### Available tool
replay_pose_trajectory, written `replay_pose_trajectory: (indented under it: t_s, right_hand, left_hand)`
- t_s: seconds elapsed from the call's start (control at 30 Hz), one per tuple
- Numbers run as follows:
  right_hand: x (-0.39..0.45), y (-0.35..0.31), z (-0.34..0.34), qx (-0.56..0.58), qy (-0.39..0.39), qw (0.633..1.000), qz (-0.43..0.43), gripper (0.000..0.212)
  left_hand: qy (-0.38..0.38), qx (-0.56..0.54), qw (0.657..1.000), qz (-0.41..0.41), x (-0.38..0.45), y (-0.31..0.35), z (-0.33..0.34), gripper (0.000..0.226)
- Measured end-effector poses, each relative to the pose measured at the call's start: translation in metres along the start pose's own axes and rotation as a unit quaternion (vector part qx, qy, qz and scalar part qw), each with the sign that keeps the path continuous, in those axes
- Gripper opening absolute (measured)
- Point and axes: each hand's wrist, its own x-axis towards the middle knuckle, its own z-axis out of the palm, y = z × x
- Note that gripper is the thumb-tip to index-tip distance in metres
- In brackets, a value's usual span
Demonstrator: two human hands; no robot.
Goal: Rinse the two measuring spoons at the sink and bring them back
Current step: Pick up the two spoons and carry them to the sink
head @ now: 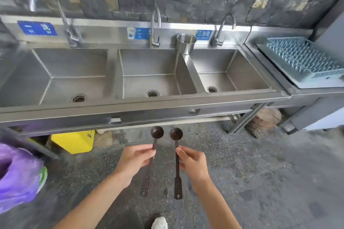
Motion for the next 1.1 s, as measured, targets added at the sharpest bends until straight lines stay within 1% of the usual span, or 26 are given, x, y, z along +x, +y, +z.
replay_pose_trajectory:
  t_s: [0.1, 0.13, 0.23, 0.27, 0.33, 0.4, 0.57, 0.63, 0.73, 0.8, 0.87, 1.0, 1.07, 1.1]
  right_hand:
    - [0.037, -0.022, 0.014, -0.019, -0.037, 0.999, 0.005, 0.031]
    - [0.049, -0.029, 0.020, -0.025, -0.042, 0.999, 0.005, 0.031]
    - [0.090, -0.043, 0.036, -0.033, -0.055, 0.998, 0.004, 0.014]
    - [0.104, -0.049, 0.042, -0.035, -0.059, 0.998, 0.005, 0.013]
    - [0.136, -0.062, 0.055, -0.045, -0.068, 0.997, 0.005, 0.023]
    - [0.171, -0.077, 0.069, -0.048, -0.077, 0.996, 0.007, 0.027]
    - [0.266, -0.119, 0.105, -0.044, -0.060, 0.997, 0.006, 0.018]
    - [0.304, -0.136, 0.121, -0.048, -0.055, 0.997, 0.005, 0.019]
    - [0.360, -0.153, 0.146, -0.046, -0.042, 0.998, 0.028, 0.019]
    - [0.397, -0.158, 0.163, -0.049, -0.028, 0.998, 0.038, 0.013]
    - [0.432, -0.160, 0.178, -0.050, -0.013, 0.997, 0.049, 0.011]
    - [0.492, -0.152, 0.203, -0.057, 0.002, 0.995, 0.087, 0.020]
    - [0.518, -0.142, 0.215, -0.064, -0.001, 0.992, 0.109, 0.019]
    - [0.531, -0.136, 0.220, -0.068, -0.003, 0.990, 0.120, 0.015]
  left_hand:
    - [0.031, -0.026, 0.999, -0.002, 0.032, 0.015, -0.010, 0.026]
    - [0.040, -0.035, 0.999, -0.003, 0.043, 0.020, -0.013, 0.026]
    - [0.059, -0.056, 0.997, -0.010, 0.078, 0.035, -0.022, 0.026]
    - [0.063, -0.061, 0.996, -0.011, 0.091, 0.041, -0.025, 0.024]
    - [0.068, -0.068, 0.995, -0.011, 0.122, 0.054, -0.031, 0.021]
    - [0.072, -0.073, 0.995, -0.012, 0.157, 0.069, -0.038, 0.020]
    - [0.078, -0.084, 0.993, -0.018, 0.252, 0.114, -0.055, 0.020]
    - [0.086, -0.094, 0.992, -0.023, 0.290, 0.132, -0.062, 0.023]
    - [0.106, -0.092, 0.989, -0.042, 0.346, 0.154, -0.072, 0.022]
    - [0.108, -0.082, 0.990, -0.047, 0.382, 0.164, -0.079, 0.022]
    - [0.109, -0.074, 0.990, -0.054, 0.416, 0.169, -0.084, 0.023]
    - [0.131, -0.041, 0.987, -0.086, 0.469, 0.162, -0.090, 0.032]
    - [0.145, -0.034, 0.983, -0.103, 0.493, 0.151, -0.092, 0.030]
    - [0.151, -0.030, 0.982, -0.111, 0.505, 0.144, -0.093, 0.026]
